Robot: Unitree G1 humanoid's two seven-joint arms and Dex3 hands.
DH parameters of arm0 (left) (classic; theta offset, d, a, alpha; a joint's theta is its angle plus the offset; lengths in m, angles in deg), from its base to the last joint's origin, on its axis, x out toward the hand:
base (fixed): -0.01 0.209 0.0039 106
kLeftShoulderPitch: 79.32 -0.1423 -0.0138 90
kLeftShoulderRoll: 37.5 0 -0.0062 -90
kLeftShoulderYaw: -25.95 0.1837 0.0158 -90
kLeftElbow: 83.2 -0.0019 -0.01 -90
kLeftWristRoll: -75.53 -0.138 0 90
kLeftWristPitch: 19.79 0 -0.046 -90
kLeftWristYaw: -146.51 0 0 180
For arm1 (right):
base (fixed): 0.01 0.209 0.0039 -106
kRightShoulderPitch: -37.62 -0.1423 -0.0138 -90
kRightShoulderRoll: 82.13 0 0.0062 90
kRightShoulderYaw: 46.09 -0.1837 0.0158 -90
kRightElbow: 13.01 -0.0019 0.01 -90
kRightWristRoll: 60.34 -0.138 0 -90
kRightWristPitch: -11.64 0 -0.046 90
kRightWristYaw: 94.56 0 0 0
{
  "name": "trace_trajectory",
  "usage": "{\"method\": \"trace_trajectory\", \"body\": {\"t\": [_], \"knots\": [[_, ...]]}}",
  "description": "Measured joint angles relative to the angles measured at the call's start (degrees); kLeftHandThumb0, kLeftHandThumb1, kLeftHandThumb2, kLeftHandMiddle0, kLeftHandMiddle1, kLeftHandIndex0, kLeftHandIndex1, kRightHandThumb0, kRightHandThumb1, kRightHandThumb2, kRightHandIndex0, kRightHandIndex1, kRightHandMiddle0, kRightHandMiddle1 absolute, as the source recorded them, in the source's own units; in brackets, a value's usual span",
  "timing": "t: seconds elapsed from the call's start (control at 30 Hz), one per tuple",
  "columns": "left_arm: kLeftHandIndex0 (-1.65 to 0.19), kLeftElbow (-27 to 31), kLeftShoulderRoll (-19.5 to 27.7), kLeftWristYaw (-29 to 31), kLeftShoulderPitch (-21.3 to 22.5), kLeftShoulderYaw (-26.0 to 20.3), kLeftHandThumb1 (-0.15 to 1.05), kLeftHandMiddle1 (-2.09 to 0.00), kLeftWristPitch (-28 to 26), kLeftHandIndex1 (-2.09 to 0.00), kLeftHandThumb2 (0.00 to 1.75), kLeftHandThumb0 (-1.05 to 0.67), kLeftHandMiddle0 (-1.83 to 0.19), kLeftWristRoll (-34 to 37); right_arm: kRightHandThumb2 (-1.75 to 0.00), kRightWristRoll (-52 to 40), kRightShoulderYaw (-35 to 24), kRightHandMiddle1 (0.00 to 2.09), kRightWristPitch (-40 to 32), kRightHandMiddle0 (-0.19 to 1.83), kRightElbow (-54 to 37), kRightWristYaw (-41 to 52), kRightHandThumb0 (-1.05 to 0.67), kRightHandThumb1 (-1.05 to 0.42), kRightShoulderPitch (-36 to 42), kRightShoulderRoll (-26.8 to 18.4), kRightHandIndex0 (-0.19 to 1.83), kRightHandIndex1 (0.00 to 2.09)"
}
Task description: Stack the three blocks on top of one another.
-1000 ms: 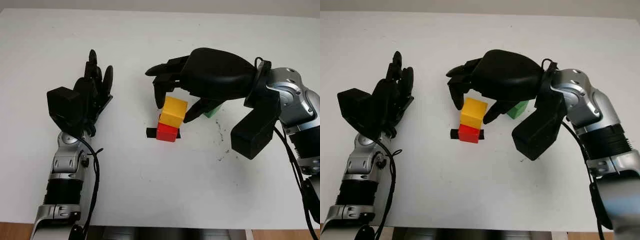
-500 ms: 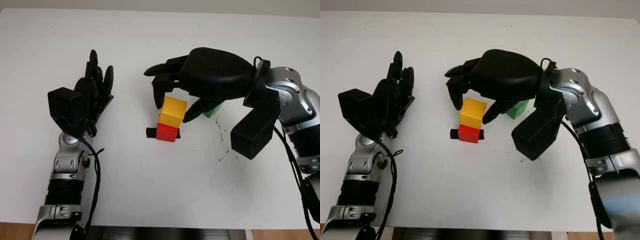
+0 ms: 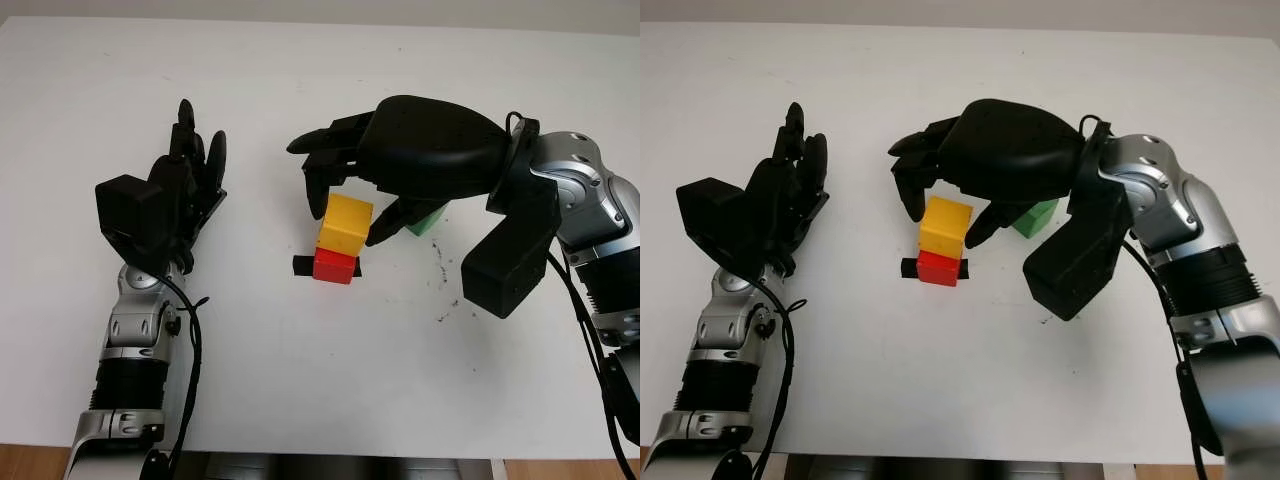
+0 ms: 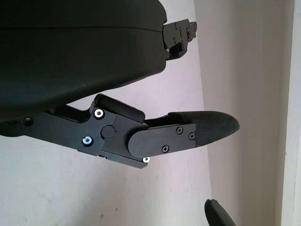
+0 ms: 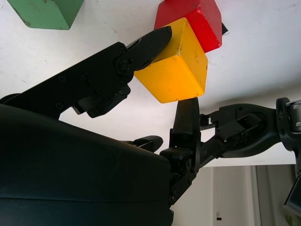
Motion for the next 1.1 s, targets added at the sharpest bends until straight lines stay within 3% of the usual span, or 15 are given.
{"method": "trace_trajectory", "body": {"t": [0.27,1.1], "knots": [[0.19,0.4,0.0,-0.11,-0.02,-0.02,1.05,-0.02,-0.22,0.0,0.55,-0.72,0.19,0.0,-0.05,-0.1,0.02,1.61,0.95,0.43,0.0,-0.09,-0.31,-0.98,0.0,0.43,0.38,0.05],[0.19,0.71,-0.11,-0.36,-0.53,-0.01,1.05,0.0,-0.33,0.0,0.56,-0.72,0.19,-0.05,-0.04,-1.72,0.02,1.47,-0.11,0.45,-0.17,2.09,-0.36,-0.93,0.0,0.43,0.36,0.04]]}}
